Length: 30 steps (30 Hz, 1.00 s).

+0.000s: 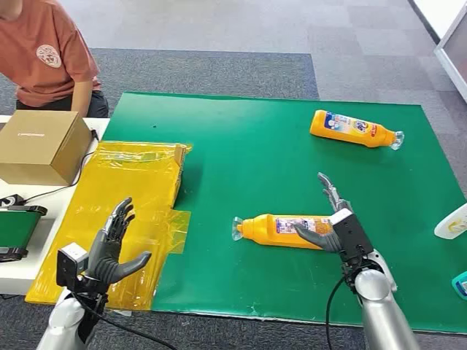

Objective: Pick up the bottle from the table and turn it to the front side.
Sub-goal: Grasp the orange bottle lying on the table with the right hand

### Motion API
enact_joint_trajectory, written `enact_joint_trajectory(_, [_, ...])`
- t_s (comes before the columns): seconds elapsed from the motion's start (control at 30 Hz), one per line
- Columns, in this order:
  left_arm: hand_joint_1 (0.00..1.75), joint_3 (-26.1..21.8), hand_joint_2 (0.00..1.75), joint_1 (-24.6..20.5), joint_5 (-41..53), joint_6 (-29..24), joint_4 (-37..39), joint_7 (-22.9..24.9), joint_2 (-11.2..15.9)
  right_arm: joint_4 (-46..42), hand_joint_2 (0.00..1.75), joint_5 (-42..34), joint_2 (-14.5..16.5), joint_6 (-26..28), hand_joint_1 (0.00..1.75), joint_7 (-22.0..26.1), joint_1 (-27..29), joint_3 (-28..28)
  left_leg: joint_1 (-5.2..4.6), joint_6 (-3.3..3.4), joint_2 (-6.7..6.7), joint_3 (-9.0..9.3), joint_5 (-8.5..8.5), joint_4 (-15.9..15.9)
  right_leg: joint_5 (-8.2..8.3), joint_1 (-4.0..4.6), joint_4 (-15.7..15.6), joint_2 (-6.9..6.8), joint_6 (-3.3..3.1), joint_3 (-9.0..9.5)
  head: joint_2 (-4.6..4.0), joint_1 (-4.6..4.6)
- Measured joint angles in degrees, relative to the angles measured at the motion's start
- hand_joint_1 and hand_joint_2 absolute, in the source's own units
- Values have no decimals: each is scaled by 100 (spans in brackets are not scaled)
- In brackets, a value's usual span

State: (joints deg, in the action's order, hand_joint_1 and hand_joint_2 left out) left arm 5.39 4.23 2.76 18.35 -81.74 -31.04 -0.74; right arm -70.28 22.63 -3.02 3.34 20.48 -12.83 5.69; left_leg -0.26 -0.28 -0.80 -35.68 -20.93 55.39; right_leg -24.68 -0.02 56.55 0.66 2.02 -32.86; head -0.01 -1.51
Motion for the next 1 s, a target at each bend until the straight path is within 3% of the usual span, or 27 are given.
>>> enact_joint_trajectory(0.57, [0, 97, 175, 408, -86, -72, -946, 133, 20, -1, 175, 616, -106, 214, 0, -34, 319, -497, 0, 0, 0, 0, 0, 0, 0, 0, 0, -1, 0, 0, 1, 1])
enact_joint_trajectory(0.7, [0, 98, 175, 426, -214, -1, -1137, 243, 20, 2, 175, 1931, -158, 563, 0, -410, 374, -343, 0, 0, 0, 0, 0, 0, 0, 0, 0, 0, 0, 1, 1, 0])
enact_joint_trajectory(0.87, [0, 99, 175, 389, -247, 68, -1344, 378, 20, 98, 175, 3864, -278, 932, 0, -1056, 356, 227, 0, 0, 0, 0, 1, 0, 0, 0, 0, 0, 0, 1, 1, 0])
enact_joint_trajectory(1.0, [0, 148, 175, 348, 96, -74, -1485, 411, 7, 298, 175, 4569, -328, 1065, 0, -1321, 270, 670, 1, -2, 0, 1, 2, 0, 1, 1, 0, 0, -1, 1, 0, -1])
